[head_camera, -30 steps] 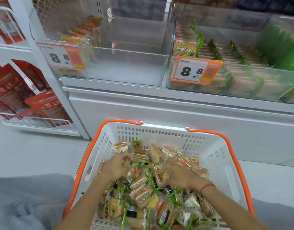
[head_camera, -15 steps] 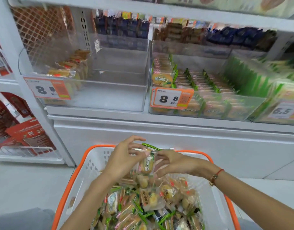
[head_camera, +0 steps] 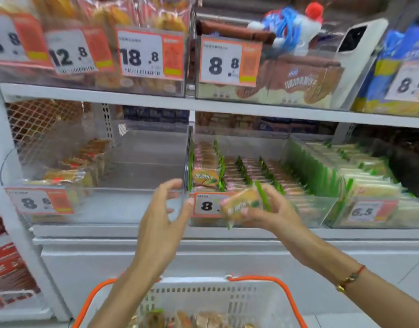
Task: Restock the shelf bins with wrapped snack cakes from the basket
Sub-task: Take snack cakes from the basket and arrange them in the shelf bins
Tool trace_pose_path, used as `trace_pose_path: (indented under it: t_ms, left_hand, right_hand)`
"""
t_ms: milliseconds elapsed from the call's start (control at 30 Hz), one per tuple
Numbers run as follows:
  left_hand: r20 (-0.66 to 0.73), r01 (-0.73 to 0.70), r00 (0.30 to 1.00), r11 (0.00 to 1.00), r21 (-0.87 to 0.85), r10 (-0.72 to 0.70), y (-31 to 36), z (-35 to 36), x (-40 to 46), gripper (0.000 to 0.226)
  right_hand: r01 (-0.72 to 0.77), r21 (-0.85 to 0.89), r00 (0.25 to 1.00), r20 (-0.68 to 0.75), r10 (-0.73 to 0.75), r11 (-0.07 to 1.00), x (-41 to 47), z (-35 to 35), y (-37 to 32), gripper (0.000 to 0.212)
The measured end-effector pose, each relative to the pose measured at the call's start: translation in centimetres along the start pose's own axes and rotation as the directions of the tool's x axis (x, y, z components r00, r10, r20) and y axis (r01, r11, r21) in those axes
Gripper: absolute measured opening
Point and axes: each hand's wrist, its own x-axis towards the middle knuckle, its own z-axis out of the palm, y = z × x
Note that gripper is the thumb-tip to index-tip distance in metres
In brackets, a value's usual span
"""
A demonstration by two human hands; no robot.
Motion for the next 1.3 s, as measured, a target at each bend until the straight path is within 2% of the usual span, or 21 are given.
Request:
trace_pose_path:
  t_ms: [33, 100, 167, 267, 367, 433, 533, 600, 667, 733, 933, 1167, 1233, 1300]
  left_hand:
    - [-0.023, -0.041, 0.999, 0.998, 0.042, 0.042, 0.2, -0.1, 1.1, 0.044]
    - [0.046, -0.075, 0.997, 0.991, 0.113, 0.07, 0.5, -0.3, 3.1, 0.063]
    - [0.145, -0.101, 0.987, 0.967, 0.233, 0.068, 0.7, -0.4, 4.6, 0.078]
    - [0.17, -0.203, 0.976, 0.867, 0.454, 0.139, 1.1, -1.0, 5.8, 0.077]
    - [0.154, -0.227, 0.973, 0.843, 0.487, 0.173, 1.0, -1.5, 6.5, 0.076]
    - [0.183, -0.236, 0.968, 0.865, 0.443, 0.171, 0.5, -1.5, 6.8, 0.079]
    - [0.217, -0.181, 0.969, 0.944, 0.276, 0.122, -0.4, -1.2, 6.9, 0.085]
    - [0.216, -0.158, 0.97, 0.962, 0.221, 0.11, -0.7, -1.1, 6.9, 0.086]
    - [0.222, -0.165, 0.968, 0.964, 0.209, 0.118, -0.9, -1.1, 6.9, 0.09]
    - [0.221, -0.172, 0.967, 0.962, 0.211, 0.124, -0.9, -1.1, 7.0, 0.091]
    - [0.2, -0.18, 0.97, 0.958, 0.222, 0.136, -1.1, -0.8, 7.1, 0.089]
    - [0.203, -0.175, 0.971, 0.96, 0.219, 0.131, -1.2, -0.8, 7.1, 0.089]
    - [0.201, -0.172, 0.971, 0.961, 0.217, 0.128, -1.2, -0.8, 7.0, 0.088]
    - [0.197, -0.172, 0.972, 0.961, 0.215, 0.13, -1.2, -0.8, 7.0, 0.088]
  right_hand:
    - [0.039, 0.043, 0.999, -0.03, -0.037, 0.998, 0.7, -0.3, -0.9, 0.052]
    - [0.108, 0.046, 0.993, -0.06, -0.105, 0.993, 2.3, -0.6, -2.6, 0.055]
    - [0.17, -0.073, 0.98, -0.095, -0.177, 0.983, 4.4, -0.7, -3.9, 0.042]
    - [0.161, -0.346, 0.968, -0.129, -0.217, 0.925, 8.1, -0.3, -4.2, 0.027]
    - [0.106, -0.573, 0.99, -0.016, -0.141, 0.813, 11.0, 0.9, -3.3, 0.028]
    - [0.138, -0.709, 0.99, 0.077, -0.119, 0.691, 12.1, 1.7, -2.5, 0.029]
    - [0.199, -0.897, 0.971, 0.127, -0.2, 0.394, 12.6, 2.4, -1.9, 0.029]
    - [0.263, -0.933, 0.939, 0.189, -0.288, 0.245, 12.5, 2.6, -1.9, 0.03]
    - [0.331, -0.932, 0.906, 0.27, -0.325, 0.149, 12.6, 2.9, -1.8, 0.03]
    - [0.348, -0.928, 0.904, 0.296, -0.308, 0.133, 12.8, 3.1, -1.9, 0.029]
    - [0.307, -0.917, 0.925, 0.224, -0.307, 0.256, 13.8, 3.3, -2.5, 0.022]
    - [0.368, -0.926, 0.902, 0.331, -0.275, 0.091, 14.0, 3.6, -2.4, 0.026]
    - [0.364, -0.924, 0.912, 0.33, -0.243, 0.113, 13.7, 3.4, -2.4, 0.026]
    - [0.351, -0.917, 0.928, 0.314, -0.202, 0.187, 13.5, 3.0, -2.2, 0.025]
